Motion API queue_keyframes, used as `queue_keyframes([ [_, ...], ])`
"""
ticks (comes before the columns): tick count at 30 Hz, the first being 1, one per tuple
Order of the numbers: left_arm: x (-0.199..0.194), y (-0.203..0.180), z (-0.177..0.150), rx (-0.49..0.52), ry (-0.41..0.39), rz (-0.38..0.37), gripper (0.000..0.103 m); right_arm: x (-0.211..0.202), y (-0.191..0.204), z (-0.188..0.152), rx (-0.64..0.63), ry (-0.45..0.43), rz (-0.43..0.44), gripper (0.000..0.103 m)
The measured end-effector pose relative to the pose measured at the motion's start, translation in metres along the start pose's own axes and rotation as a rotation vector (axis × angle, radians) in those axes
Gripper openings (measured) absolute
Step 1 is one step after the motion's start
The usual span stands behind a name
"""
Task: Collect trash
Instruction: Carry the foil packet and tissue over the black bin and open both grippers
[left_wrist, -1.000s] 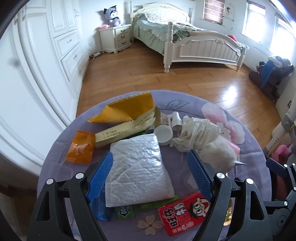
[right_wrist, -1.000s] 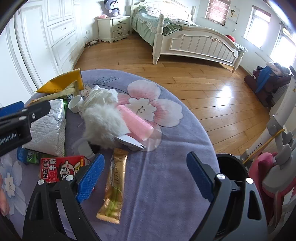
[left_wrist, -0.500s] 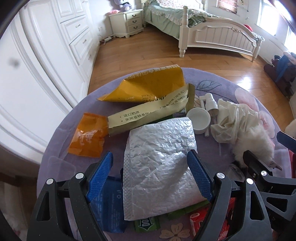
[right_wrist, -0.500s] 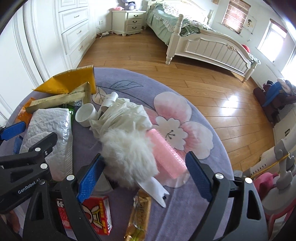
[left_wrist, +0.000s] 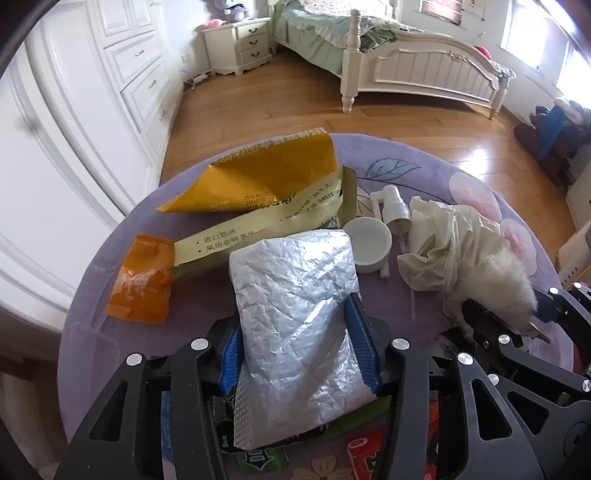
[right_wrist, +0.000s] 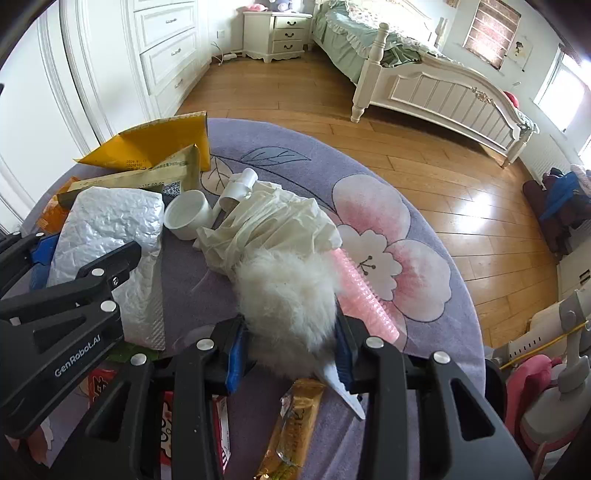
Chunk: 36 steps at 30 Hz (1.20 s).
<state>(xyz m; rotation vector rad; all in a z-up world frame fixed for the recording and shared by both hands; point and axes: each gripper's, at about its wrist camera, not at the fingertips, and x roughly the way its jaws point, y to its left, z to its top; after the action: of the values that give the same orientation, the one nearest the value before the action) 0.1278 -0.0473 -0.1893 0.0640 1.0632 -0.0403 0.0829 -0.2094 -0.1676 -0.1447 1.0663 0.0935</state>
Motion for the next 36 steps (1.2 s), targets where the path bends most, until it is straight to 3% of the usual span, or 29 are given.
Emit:
queue_keyframes([
  [23, -0.071, -0.006, 0.014, 0.033, -0.089, -0.126, 0.029, -0.056, -0.04, -0.005, 0.091, -0.096, 0.019, 0.037],
  [26, -0.065, -0.006, 0.013, 0.034, -0.045, -0.145, 0.03, -0.057, -0.041, -0.006, 0.091, -0.094, 0.022, 0.037],
  [27, -0.059, -0.006, 0.012, 0.023, -0.026, -0.149, 0.034, -0.056, -0.041, -0.006, 0.091, -0.093, 0.024, 0.037],
  [30, -0.035, -0.002, 0.011, -0.009, 0.049, -0.15, 0.086, -0.055, -0.042, -0.011, 0.086, -0.085, 0.024, 0.037],
  [31, -0.029, -0.002, 0.01, -0.02, 0.065, -0.144, 0.09, -0.053, -0.042, -0.011, 0.085, -0.082, 0.024, 0.037],
  [34, -0.014, -0.008, 0.009, -0.013, 0.074, -0.135, 0.088, -0.048, -0.043, -0.013, 0.082, -0.071, 0.023, 0.037],
  [35, -0.01, -0.012, 0.009, 0.004, 0.072, -0.141, 0.081, -0.047, -0.044, -0.014, 0.083, -0.068, 0.022, 0.037],
  [36, -0.005, -0.015, 0.01, 0.016, 0.086, -0.145, 0.056, -0.046, -0.046, -0.015, 0.086, -0.066, 0.022, 0.037],
])
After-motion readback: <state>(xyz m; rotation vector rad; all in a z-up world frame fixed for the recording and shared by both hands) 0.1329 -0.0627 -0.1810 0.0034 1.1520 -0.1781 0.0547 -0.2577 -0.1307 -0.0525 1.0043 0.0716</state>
